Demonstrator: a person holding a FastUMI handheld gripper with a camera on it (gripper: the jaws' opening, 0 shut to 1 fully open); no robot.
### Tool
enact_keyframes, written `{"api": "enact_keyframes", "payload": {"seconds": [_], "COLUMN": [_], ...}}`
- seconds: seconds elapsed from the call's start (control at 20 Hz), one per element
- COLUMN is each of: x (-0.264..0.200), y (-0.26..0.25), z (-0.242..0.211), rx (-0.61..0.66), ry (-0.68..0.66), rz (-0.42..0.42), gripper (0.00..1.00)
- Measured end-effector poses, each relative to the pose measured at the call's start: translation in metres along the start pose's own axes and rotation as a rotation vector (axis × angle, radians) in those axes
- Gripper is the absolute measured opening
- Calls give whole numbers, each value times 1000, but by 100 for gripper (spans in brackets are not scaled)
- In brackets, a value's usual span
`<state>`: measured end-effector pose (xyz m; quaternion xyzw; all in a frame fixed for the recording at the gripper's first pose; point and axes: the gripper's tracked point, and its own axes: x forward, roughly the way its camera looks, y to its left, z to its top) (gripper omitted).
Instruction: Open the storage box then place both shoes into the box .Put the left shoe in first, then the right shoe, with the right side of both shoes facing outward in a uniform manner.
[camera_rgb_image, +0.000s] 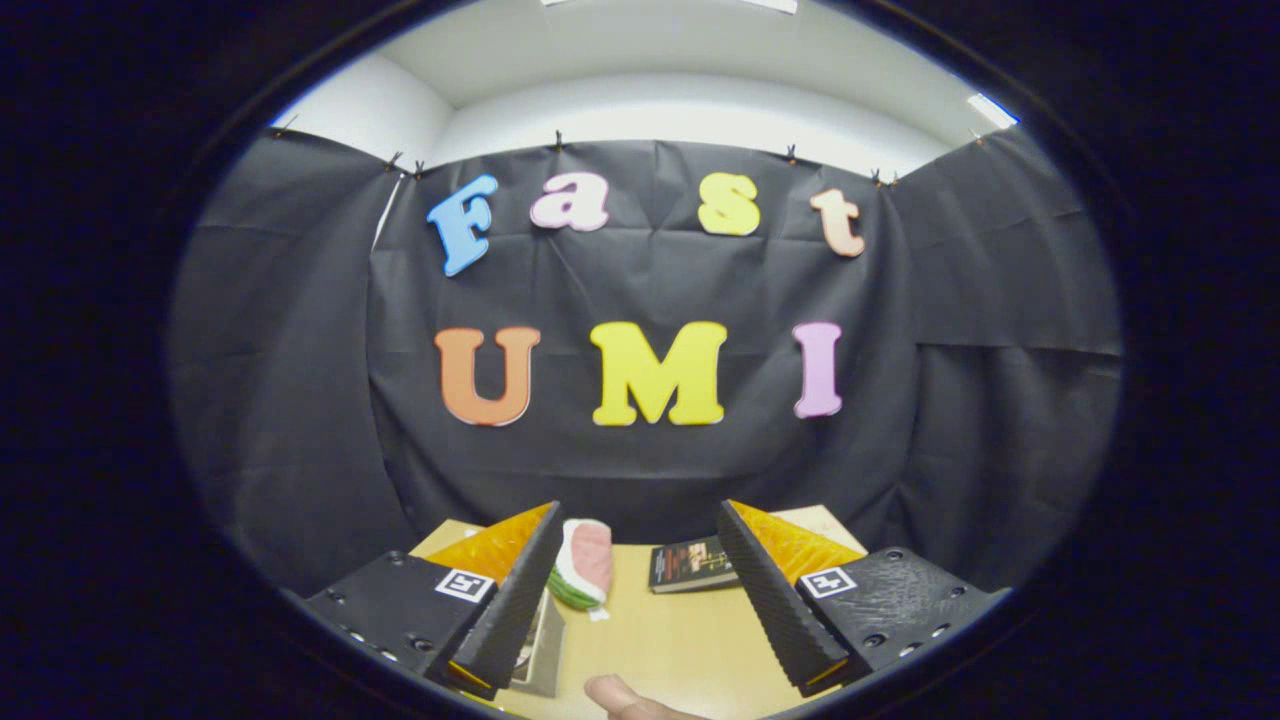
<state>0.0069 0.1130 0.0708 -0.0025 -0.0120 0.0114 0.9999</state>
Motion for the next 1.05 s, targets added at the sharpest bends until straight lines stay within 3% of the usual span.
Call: {"api": "enact_keyframes", "payload": {"seconds": [0.5,1.05], "x": [-30,-35], "y": [-34,-19], "z": [0,-5], "rx": [-13,-30], "ry": [-58,-50], "rz": [-18,30], "gripper": [95,95]}}
